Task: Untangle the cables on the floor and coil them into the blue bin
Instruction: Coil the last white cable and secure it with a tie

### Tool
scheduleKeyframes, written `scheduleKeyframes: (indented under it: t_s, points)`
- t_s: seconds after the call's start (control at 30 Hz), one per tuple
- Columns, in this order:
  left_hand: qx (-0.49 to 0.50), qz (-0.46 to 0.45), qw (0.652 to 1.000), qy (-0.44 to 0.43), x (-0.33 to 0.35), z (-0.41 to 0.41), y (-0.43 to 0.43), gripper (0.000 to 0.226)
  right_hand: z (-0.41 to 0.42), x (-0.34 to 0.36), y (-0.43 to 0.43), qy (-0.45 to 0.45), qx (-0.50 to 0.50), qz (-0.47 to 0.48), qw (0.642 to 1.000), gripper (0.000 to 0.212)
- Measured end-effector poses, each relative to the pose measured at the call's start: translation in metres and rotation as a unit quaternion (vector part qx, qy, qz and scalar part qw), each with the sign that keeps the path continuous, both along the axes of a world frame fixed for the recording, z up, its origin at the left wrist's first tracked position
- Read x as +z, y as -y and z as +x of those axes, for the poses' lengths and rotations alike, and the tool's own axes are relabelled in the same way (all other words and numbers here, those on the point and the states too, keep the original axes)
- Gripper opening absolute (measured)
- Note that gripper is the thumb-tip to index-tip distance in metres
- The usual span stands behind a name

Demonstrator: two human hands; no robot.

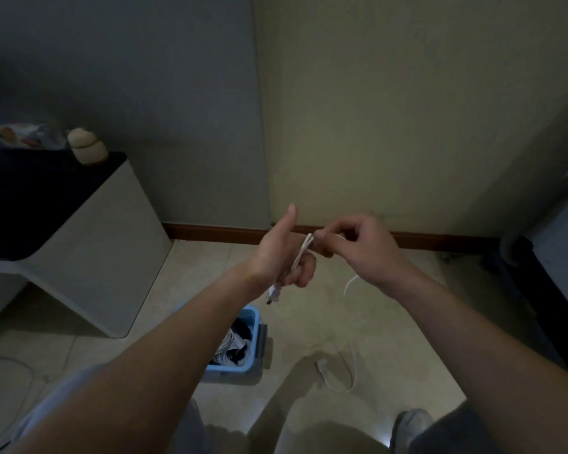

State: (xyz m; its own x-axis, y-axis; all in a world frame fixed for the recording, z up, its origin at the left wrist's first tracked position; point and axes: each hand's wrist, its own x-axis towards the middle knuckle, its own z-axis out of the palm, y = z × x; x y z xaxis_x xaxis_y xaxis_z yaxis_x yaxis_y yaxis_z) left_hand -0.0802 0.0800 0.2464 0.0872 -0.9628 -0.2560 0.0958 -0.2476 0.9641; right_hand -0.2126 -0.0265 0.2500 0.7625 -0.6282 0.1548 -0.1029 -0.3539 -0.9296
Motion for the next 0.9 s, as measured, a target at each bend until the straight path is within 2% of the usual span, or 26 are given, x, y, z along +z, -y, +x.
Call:
scheduleKeyframes:
  t_s: [0.07, 0.17, 0.3, 0.37, 0.47, 0.6, 0.73, 0.9]
  points:
    - [-0.014, -0.014, 1.0, -0.004, 0.001, 0.003, -0.002, 0.094, 0.001, -0.002, 0.003, 0.018, -0.019, 0.002, 1.0, 0.016]
    - [-0.016, -0.014, 0.999, -0.041, 0.006, -0.001, -0.005, 0.071, 0.002, -0.005, 0.01, 0.036, -0.045, 0.018, 0.998, 0.021]
    - [0.018, -0.018, 0.995, -0.093, 0.008, -0.006, -0.005, 0.039, 0.002, -0.012, 0.018, -0.01, -0.013, -0.006, 1.0, 0.019]
    - [0.053, -0.024, 0.991, -0.118, 0.008, -0.007, -0.004, 0.036, 0.003, -0.015, 0.018, -0.029, -0.005, 0.008, 1.0, 0.02]
    - [0.107, -0.031, 0.984, -0.14, 0.009, -0.005, -0.005, 0.037, 0.004, -0.013, 0.016, -0.009, -0.02, 0.026, 0.999, 0.019]
    - [0.11, -0.034, 0.978, -0.173, 0.013, -0.003, -0.008, 0.037, 0.004, -0.009, 0.014, 0.016, -0.039, 0.032, 0.999, 0.018]
    - [0.132, -0.059, 0.96, -0.241, 0.014, -0.002, -0.009, 0.035, 0.006, -0.018, 0.011, -0.062, 0.02, 0.019, 0.998, 0.022]
    - [0.276, -0.106, 0.891, -0.344, 0.017, 0.007, -0.008, 0.032, 0.008, -0.026, -0.005, -0.17, 0.127, -0.009, 0.977, 0.023]
